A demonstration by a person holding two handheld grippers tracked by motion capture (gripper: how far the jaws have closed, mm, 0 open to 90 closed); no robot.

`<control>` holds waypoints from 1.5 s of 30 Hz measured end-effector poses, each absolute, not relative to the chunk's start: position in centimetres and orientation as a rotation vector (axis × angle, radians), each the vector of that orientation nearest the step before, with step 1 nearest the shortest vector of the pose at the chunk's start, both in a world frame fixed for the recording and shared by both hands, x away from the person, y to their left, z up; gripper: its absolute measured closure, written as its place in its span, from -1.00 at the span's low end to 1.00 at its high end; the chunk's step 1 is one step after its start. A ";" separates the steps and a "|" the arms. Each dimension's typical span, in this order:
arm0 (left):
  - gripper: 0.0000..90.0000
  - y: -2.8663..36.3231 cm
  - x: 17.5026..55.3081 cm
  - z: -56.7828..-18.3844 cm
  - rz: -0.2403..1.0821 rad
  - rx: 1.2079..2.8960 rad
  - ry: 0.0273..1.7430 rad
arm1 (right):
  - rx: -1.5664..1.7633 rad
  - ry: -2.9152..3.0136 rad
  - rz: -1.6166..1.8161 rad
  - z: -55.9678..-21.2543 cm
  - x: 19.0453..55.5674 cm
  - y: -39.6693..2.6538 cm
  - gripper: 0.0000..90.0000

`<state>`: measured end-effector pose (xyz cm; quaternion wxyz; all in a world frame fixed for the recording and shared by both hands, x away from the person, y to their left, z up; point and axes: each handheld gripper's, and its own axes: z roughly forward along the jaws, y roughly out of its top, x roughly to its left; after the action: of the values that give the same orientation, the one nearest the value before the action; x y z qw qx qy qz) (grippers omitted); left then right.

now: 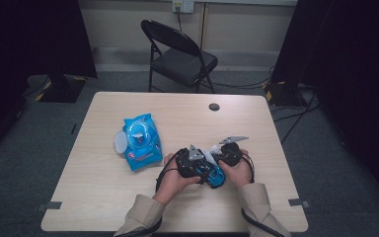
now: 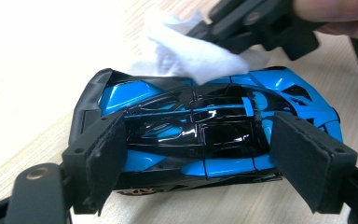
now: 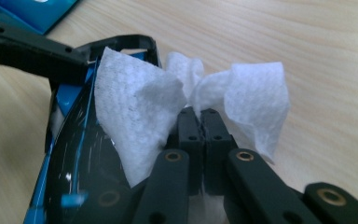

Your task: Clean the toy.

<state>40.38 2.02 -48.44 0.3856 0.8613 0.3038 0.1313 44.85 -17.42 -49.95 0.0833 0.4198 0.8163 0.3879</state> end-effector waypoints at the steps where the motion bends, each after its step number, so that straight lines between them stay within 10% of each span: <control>1: -0.58 2.0 40.4 -48.4 0.333 2.193 0.774 | 1.250 2.437 1.161 -50.0 44.6 -17.7 0.98; 45: -0.58 1.7 40.3 -48.3 0.315 2.229 0.729 | 1.275 2.398 1.194 -50.1 37.8 -23.7 0.98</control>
<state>40.26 1.70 -48.26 0.3779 0.8722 0.2851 0.1234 37.84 -23.67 -50.14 0.0873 0.4282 0.8051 0.4009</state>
